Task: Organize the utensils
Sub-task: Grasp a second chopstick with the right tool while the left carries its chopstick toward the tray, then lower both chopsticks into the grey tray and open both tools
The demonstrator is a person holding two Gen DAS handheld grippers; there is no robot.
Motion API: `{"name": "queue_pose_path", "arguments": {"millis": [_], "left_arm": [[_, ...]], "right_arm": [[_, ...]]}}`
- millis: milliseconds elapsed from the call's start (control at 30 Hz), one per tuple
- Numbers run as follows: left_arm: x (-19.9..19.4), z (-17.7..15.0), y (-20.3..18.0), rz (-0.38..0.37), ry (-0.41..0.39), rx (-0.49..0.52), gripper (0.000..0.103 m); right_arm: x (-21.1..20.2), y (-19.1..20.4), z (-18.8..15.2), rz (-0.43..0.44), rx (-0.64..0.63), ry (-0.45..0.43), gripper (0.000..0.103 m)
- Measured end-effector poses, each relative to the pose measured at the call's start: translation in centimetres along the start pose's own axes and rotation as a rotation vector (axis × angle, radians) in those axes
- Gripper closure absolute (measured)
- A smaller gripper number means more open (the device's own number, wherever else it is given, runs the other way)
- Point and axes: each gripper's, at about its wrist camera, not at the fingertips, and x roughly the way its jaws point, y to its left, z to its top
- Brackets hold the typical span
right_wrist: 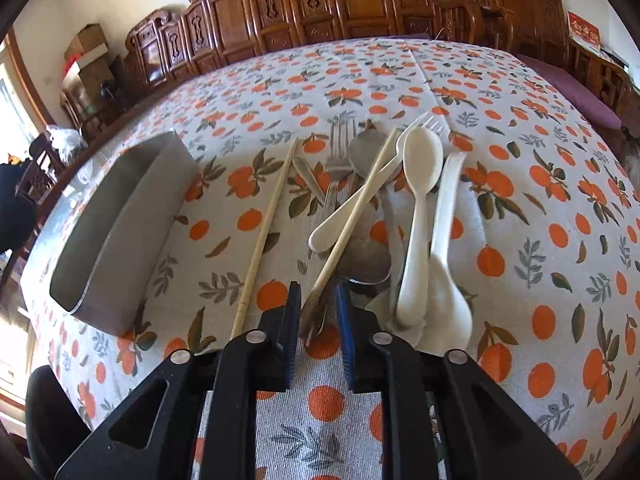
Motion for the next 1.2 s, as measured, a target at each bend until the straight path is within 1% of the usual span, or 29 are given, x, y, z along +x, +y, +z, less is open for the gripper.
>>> {"name": "queue_pose_path", "arguments": {"millis": [100, 133, 167, 267, 367, 500, 700, 800, 1033, 1200], "left_arm": [[-0.2, -0.1, -0.1, 0.003, -0.002, 0.002, 0.099], [-0.3, -0.1, -0.1, 0.004, -0.004, 0.004, 0.099], [-0.5, -0.1, -0.1, 0.006, -0.007, 0.006, 0.099], [-0.7, -0.1, 0.1, 0.013, -0.012, 0.007, 0.099], [-0.8, -0.1, 0.5, 0.019, -0.015, 0.002, 0.099], [-0.9, -0.1, 1.6, 0.031, -0.018, -0.017, 0.099], [-1.0, 0.1, 4.5, 0.069, -0.026, -0.048, 0.099], [-0.7, 0.4, 6.3, 0.093, -0.021, -0.062, 0.099], [2.0, 0.6, 10.4, 0.158, 0.036, -0.077, 0.099], [3.9, 0.3, 11.8, 0.181, 0.064, -0.095, 0.099]], "right_arm": [[0.1, 0.1, -0.2, -0.003, -0.001, 0.009, 0.082], [-0.1, 0.0, -0.2, 0.000, 0.007, 0.007, 0.086], [-0.2, -0.2, -0.2, 0.005, 0.015, 0.006, 0.092], [-0.9, -0.9, -0.3, 0.012, 0.045, 0.000, 0.097], [-1.4, -1.5, -0.3, 0.024, 0.064, -0.002, 0.097], [-2.5, -1.6, -0.3, 0.039, 0.065, -0.031, 0.097], [-4.8, -0.7, 0.0, 0.080, 0.030, -0.107, 0.097], [-5.3, -0.1, 0.0, 0.096, 0.010, -0.126, 0.097], [-5.0, 0.8, 0.0, 0.100, -0.023, -0.124, 0.097], [-4.6, 0.8, -0.3, 0.092, -0.034, -0.114, 0.097]]}}
